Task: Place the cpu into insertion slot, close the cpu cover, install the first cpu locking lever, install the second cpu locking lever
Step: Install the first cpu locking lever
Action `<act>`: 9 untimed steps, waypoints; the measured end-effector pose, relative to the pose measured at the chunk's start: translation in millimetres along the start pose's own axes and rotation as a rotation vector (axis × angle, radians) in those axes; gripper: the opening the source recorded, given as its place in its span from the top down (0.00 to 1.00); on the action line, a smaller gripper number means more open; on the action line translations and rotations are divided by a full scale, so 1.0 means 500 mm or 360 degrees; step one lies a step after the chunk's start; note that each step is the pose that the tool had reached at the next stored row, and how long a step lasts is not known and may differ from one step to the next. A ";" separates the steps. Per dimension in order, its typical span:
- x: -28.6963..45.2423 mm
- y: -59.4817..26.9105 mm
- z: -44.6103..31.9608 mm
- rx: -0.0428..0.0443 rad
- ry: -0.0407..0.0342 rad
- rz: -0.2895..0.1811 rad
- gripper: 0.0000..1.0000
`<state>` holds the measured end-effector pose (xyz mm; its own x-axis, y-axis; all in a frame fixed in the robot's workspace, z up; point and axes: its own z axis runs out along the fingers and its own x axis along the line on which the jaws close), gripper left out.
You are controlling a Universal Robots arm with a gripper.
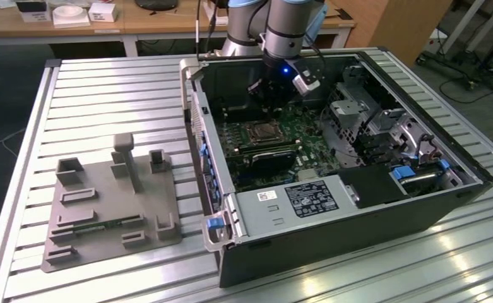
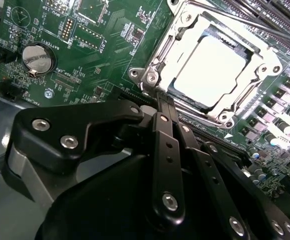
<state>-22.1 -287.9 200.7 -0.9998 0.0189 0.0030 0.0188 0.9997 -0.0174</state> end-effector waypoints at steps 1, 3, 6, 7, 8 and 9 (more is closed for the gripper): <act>0.000 -0.002 -0.001 0.0001 0.0000 0.0000 0.90; 0.000 -0.007 -0.001 0.0002 0.0000 0.0000 0.90; 0.000 -0.013 -0.001 0.0002 0.0001 0.0000 0.90; 0.000 -0.013 -0.001 0.0001 0.0000 0.0000 0.90; 0.000 -0.013 -0.001 0.0001 0.0001 0.0000 0.90; 0.000 -0.013 -0.001 0.0001 0.0001 0.0000 0.90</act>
<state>-22.2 -294.3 201.4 -0.9998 0.0190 0.0034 0.0189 0.9997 -0.0180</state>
